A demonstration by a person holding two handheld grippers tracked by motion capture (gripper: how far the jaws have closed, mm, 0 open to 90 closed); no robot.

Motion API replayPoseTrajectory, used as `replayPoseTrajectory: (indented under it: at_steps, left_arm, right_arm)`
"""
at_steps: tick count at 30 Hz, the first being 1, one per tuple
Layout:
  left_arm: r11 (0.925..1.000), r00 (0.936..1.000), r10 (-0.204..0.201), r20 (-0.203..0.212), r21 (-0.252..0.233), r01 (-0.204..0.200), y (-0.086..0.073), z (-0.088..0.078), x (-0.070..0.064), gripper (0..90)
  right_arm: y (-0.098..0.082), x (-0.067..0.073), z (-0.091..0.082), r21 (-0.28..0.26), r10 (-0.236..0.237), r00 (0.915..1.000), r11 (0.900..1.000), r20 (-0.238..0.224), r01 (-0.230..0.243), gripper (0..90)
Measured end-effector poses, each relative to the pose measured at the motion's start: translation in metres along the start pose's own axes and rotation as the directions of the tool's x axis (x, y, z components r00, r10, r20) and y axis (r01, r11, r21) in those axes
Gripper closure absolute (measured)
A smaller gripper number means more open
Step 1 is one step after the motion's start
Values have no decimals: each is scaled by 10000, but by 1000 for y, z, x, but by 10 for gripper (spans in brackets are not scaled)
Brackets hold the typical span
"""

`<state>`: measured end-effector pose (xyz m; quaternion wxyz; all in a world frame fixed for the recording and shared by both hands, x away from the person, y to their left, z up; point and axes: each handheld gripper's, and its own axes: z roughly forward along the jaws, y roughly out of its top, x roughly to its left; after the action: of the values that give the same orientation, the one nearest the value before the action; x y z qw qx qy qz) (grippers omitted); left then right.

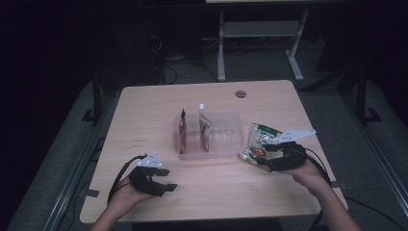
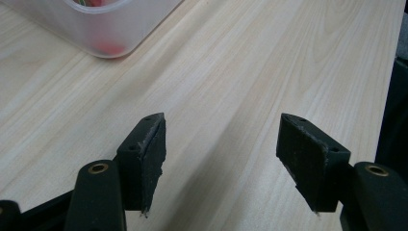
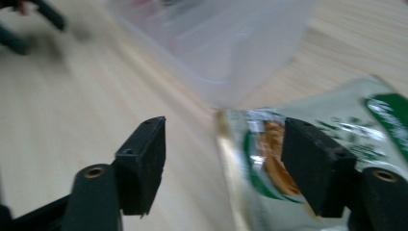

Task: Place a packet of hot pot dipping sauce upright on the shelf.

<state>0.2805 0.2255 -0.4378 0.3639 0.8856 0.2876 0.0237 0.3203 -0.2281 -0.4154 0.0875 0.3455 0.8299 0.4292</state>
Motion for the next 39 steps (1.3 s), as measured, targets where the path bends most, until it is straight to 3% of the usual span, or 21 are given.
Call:
replayPoseTrajectory:
  at_steps: [3,7,11,14,20,24,27,31,34,39]
  left_arm:
    - [10000,10000,68,1,23,-68,1,0,-1,342]
    - [10000,10000,83,18,10,-83,1,1,0,342]
    - [10000,10000,57,39,53,-57,1,2,0,342]
    - [10000,10000,49,77,67,-50,1,3,1,342]
    - [9999,9999,46,129,116,-47,1,4,1,342]
    - [9999,9999,37,136,150,-39,0,5,1,342]
    - [9999,9999,50,117,119,-51,1,6,1,342]
    - [9997,9999,89,120,222,-91,1,7,1,342]
    - [9997,9999,95,133,213,-98,1,7,1,342]
    - [9997,9999,67,130,219,-69,1,7,1,342]
  right_arm:
    - [-1,-19,1,-12,435,9977,9991,519,-435,498]
    - [0,-36,7,50,869,9923,9961,882,-877,725]
    - [4,-48,17,216,882,9894,9956,1156,-912,894]
    - [7,-55,30,466,809,9905,9952,1110,-865,897]
    - [2,-58,57,1609,292,9931,9858,1137,-474,897]
    - [2,-55,60,1791,210,9924,9829,1212,-427,899]
    - [3,-51,64,2072,-185,9895,9782,1436,-118,900]
    - [5,-45,67,2590,-958,9813,9646,1668,502,900]
    - [5,-42,67,2700,-1119,9820,9605,1524,676,900]
    - [2,-37,64,2789,-905,9907,9585,1014,591,900]
